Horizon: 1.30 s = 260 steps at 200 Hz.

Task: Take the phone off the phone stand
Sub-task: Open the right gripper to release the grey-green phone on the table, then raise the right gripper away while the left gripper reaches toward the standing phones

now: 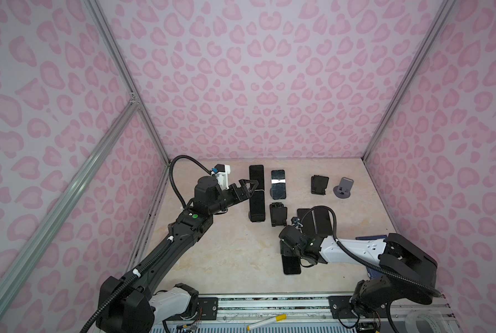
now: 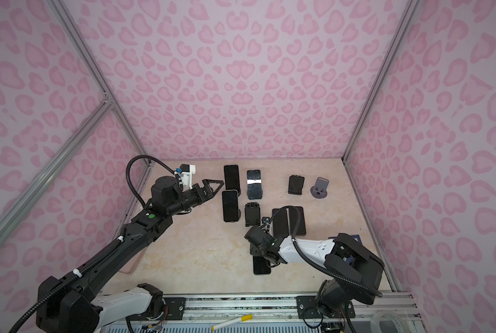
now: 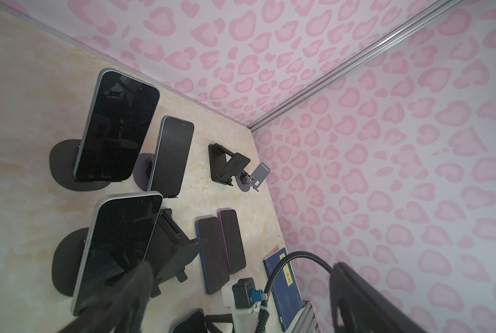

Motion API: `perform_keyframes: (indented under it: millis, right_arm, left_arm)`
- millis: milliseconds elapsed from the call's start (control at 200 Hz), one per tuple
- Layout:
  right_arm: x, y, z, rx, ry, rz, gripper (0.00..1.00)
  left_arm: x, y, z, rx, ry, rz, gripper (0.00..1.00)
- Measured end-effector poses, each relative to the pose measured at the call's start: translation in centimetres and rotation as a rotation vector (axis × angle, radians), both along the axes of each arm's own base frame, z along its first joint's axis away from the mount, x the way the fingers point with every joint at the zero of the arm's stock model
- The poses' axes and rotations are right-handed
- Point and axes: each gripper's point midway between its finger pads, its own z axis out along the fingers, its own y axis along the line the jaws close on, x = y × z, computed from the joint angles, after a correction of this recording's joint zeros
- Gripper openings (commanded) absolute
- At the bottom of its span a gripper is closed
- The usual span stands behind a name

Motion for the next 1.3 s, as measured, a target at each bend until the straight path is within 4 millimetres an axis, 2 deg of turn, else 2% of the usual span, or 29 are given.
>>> perform_keyframes:
  millis: [185,390,535,640,845,950,1060,1170,1300]
  right_arm:
    - [0.4,0.4,2.0,0.023,-0.029,-0.006,0.8]
    - [1.6,0.6,7.0,0.064,-0.132,-0.018,0.83]
    - [2.0,-0.3,10.7,0.078,-0.226,-0.029,0.84]
    - [1.7,-1.9,12.4,0.093,-0.287,-0.049,0.85]
    - [0.2,-5.6,11.8,0.094,-0.342,-0.085,0.86]
    - [-0.2,-6.8,11.4,0.106,-0.355,-0.104,0.9]
    - [-0.6,-7.5,11.3,0.119,-0.365,-0.111,0.98]
    - [-0.8,-7.9,10.5,0.123,-0.35,-0.096,0.98]
    - [-1.4,-8.0,9.1,0.107,-0.31,-0.051,0.98]
  left_arm:
    - [0.0,0.0,0.0,0.001,0.002,0.0,0.99]
    - [-0.1,0.0,0.1,0.001,-0.001,0.0,0.99]
    - [0.0,0.0,0.0,0.004,-0.001,0.001,0.99]
    - [0.3,0.1,-0.4,0.013,0.01,0.011,0.99]
    - [1.5,1.1,-2.5,0.104,0.063,0.084,0.97]
    - [2.3,1.8,-3.7,0.184,0.093,0.127,0.96]
    - [2.8,2.6,-5.0,0.266,0.123,0.171,0.96]
    - [3.0,3.7,-6.0,0.355,0.137,0.226,0.96]
    - [3.3,5.2,-6.2,0.454,0.113,0.3,0.96]
